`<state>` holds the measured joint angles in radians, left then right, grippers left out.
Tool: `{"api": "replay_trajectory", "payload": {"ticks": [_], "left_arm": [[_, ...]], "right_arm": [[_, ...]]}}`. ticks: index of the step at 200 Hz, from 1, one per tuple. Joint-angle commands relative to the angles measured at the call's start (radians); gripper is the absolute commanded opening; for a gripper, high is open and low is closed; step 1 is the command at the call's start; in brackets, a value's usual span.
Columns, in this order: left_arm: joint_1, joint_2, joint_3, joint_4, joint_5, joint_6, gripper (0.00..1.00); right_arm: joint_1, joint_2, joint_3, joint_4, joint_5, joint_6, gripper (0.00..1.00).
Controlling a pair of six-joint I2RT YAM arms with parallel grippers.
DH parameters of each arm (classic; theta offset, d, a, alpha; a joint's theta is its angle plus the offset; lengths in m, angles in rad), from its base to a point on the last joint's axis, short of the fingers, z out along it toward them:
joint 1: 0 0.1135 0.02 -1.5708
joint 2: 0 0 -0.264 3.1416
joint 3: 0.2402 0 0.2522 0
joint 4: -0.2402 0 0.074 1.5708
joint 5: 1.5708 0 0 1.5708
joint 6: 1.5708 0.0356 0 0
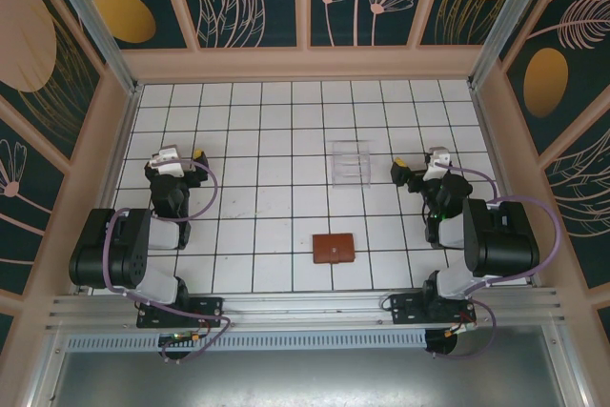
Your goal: Take the credit cards out of the card holder
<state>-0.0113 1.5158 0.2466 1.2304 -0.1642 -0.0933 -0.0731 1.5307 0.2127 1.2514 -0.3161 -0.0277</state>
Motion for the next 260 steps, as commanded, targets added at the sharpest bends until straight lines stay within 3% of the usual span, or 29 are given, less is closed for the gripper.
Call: {"api": "replay_trajectory", "payload": {"ticks": [1, 45, 94, 154, 191, 209, 233, 260], "left_arm": [[0.002, 0.001, -0.013, 0.044, 0.012, 0.015, 0.98], [0.002, -0.088, 0.035, -0.114, -0.027, 0.003, 0.99], [-0.028, -0.278, 0.157, -0.499, -0.192, -0.126, 0.98], [-0.068, -0.332, 0.45, -1.063, 0.0, -0.324, 0.98], [-0.081, -0.354, 0.601, -1.353, 0.048, -0.34, 0.99], [-0.081, -0.355, 0.667, -1.469, 0.088, -0.317, 0.99], [-0.081, -0.345, 0.755, -1.59, 0.179, -0.264, 0.98], [-0.081, -0.374, 0.691, -1.558, 0.123, -0.172, 0.99]], "right_arm": [[-0.008, 0.002, -0.009, 0.047, -0.007, -0.021, 0.99], [0.025, -0.064, 0.039, -0.091, 0.104, -0.018, 0.99], [0.078, -0.186, 0.206, -0.503, 0.221, 0.024, 0.98], [0.159, -0.182, 0.508, -1.107, 0.184, 0.159, 0.9], [0.24, -0.1, 0.661, -1.352, 0.154, 0.239, 0.74], [0.291, -0.059, 0.713, -1.433, 0.182, 0.251, 0.65], [0.33, -0.004, 0.752, -1.48, 0.193, 0.261, 0.61], [0.353, 0.06, 0.784, -1.496, 0.211, 0.272, 0.52]]}}
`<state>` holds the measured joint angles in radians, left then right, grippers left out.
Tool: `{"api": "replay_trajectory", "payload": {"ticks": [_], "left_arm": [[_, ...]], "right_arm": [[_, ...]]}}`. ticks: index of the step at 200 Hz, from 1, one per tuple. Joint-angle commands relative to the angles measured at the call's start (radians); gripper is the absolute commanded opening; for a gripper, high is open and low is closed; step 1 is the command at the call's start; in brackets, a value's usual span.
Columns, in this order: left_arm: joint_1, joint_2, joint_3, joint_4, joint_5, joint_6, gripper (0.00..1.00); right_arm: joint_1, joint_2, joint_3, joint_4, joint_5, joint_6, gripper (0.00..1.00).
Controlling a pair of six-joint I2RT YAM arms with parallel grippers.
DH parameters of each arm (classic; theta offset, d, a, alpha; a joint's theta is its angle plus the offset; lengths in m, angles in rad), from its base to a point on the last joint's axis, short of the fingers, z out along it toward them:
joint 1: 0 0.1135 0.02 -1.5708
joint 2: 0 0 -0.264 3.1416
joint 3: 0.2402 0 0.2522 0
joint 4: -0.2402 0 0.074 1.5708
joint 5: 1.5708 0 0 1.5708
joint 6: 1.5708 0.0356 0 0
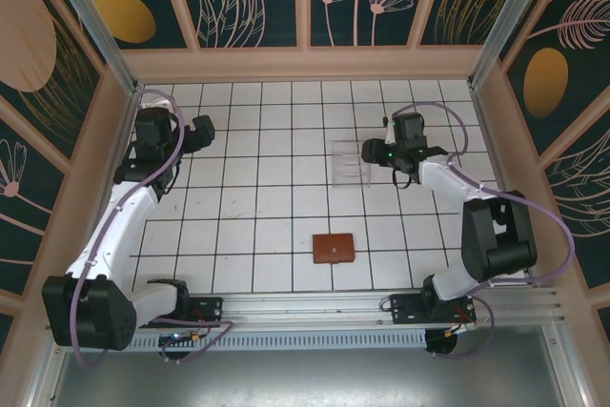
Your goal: Take the credit cards out of the card holder
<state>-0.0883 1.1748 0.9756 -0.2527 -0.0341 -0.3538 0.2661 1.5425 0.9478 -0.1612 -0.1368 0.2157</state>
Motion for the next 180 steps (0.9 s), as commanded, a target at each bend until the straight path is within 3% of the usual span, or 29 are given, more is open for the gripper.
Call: {"api": "replay_trajectory", "payload": {"ticks": [1, 37, 121, 180], "left_arm": [[-0.004, -0.036, -0.044, -0.071, -0.009, 0.091, 0.99], [-0.004, -0.05, -0.109, -0.052, -0.114, 0.128, 0.98], [-0.004, -0.138, -0.127, -0.018, -0.048, 0.012, 0.98], [-0.004, -0.175, -0.138, -0.006, -0.074, 0.008, 0.98]], "right_arm": [[0.015, 0.05, 0.051, -0.084, 0.033, 0.028, 0.52], [0.036, 0.13, 0.1, -0.1, 0.065, 0.031, 0.42], [0.053, 0.215, 0.167, -0.117, 0.114, 0.04, 0.29], [0.08, 0.232, 0.191, -0.136, 0.136, 0.06, 0.18]]}}
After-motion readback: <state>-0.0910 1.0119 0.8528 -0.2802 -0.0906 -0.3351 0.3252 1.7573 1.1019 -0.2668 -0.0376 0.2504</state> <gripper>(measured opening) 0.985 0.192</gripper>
